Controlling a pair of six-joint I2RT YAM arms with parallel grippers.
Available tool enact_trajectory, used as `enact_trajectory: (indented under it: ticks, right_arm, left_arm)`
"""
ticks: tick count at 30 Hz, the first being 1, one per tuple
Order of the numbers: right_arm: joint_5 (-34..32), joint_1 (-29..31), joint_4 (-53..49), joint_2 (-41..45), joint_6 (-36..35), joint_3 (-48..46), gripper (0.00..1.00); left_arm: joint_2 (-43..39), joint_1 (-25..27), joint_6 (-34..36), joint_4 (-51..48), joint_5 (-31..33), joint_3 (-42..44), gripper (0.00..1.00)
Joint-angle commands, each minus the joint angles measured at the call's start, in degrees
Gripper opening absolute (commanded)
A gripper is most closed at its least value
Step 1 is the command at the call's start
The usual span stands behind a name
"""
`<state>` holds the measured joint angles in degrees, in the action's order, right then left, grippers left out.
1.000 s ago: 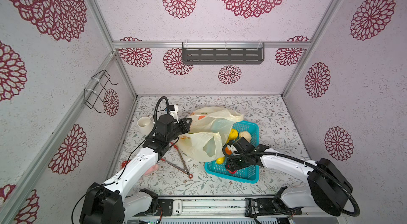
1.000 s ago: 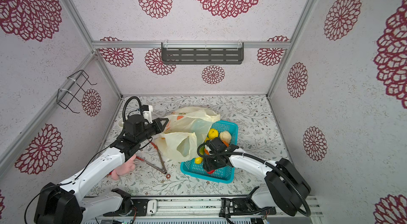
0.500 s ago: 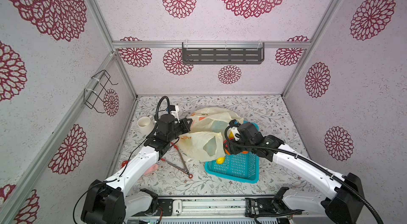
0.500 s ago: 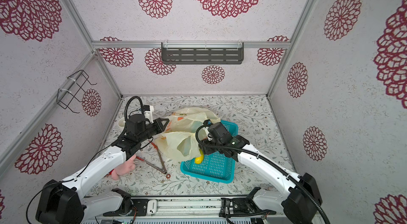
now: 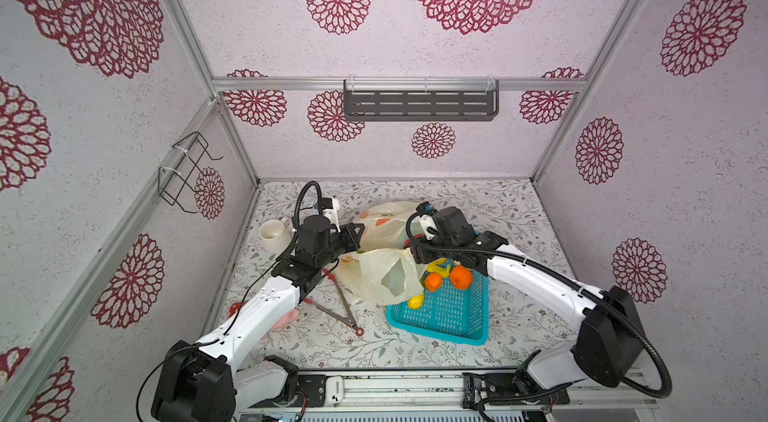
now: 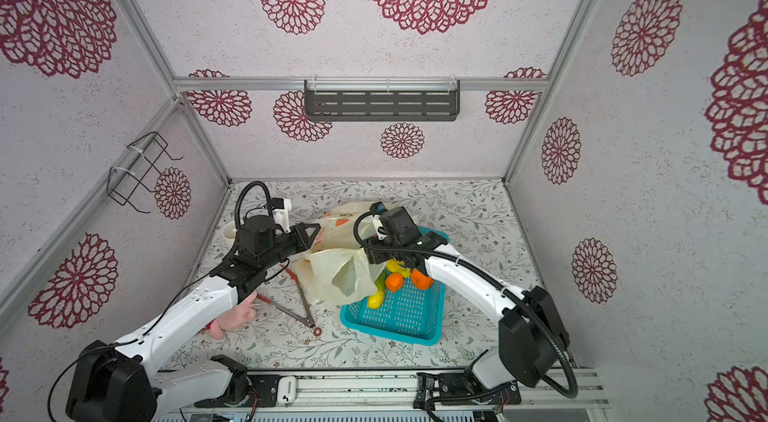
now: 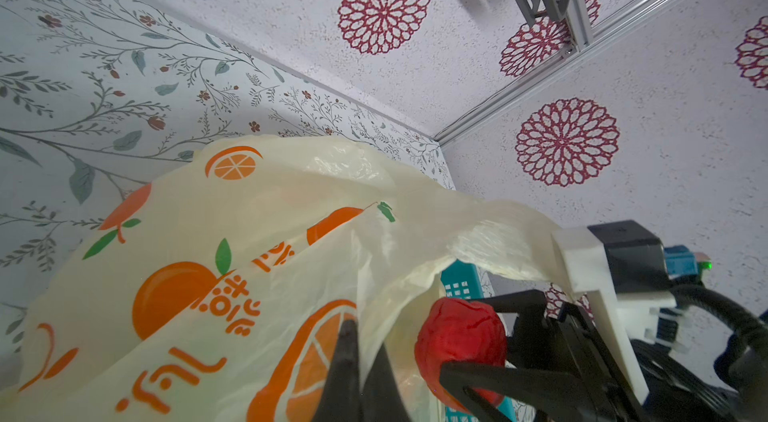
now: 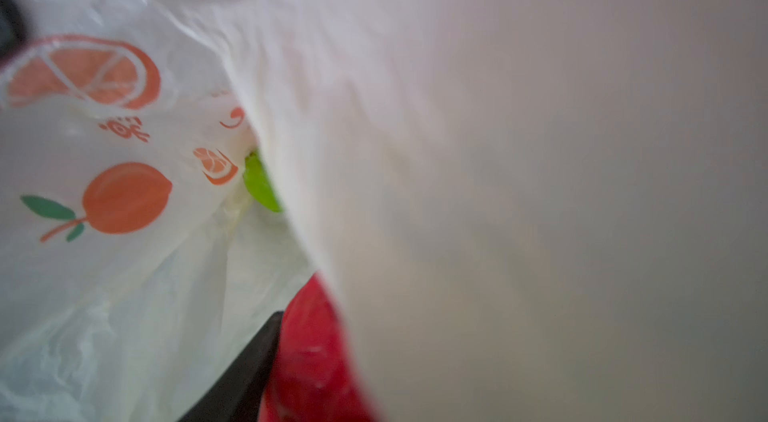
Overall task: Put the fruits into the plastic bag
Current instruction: 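Grasp the red ball with the right gripper and drop it into the bag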
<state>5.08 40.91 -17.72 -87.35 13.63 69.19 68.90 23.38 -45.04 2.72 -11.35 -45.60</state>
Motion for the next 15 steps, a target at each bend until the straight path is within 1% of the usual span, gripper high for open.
enact_trajectory:
  ticks: [1, 5, 10, 13, 15]
  right_arm:
    - [3.4, 1.8, 5.9, -3.7, -0.6, 5.2, 0.58]
    - [4.7, 3.3, 8.1, -10.1, 0.9, 9.3, 0.59]
    - [7.9, 3.7, 6.7, -16.0, 3.6, 11.2, 0.62]
    - [9.2, 3.8, 5.9, -17.4, 4.4, 10.5, 0.69]
    - [9.2, 3.8, 6.1, -17.0, 4.9, 9.5, 0.76]
  left_arm:
    - [-0.6, 0.5, 0.5, 1.1, -0.2, -1.1, 0.00]
    - [-0.6, 0.9, 0.4, 1.1, 0.0, -1.3, 0.00]
    - [-1.0, 1.0, -0.1, 1.1, 0.4, -1.3, 0.00]
    - [-1.0, 1.0, -0.1, 1.3, 0.4, -1.2, 0.00]
    - [-0.9, 1.0, -0.1, 1.2, 0.4, -1.3, 0.00]
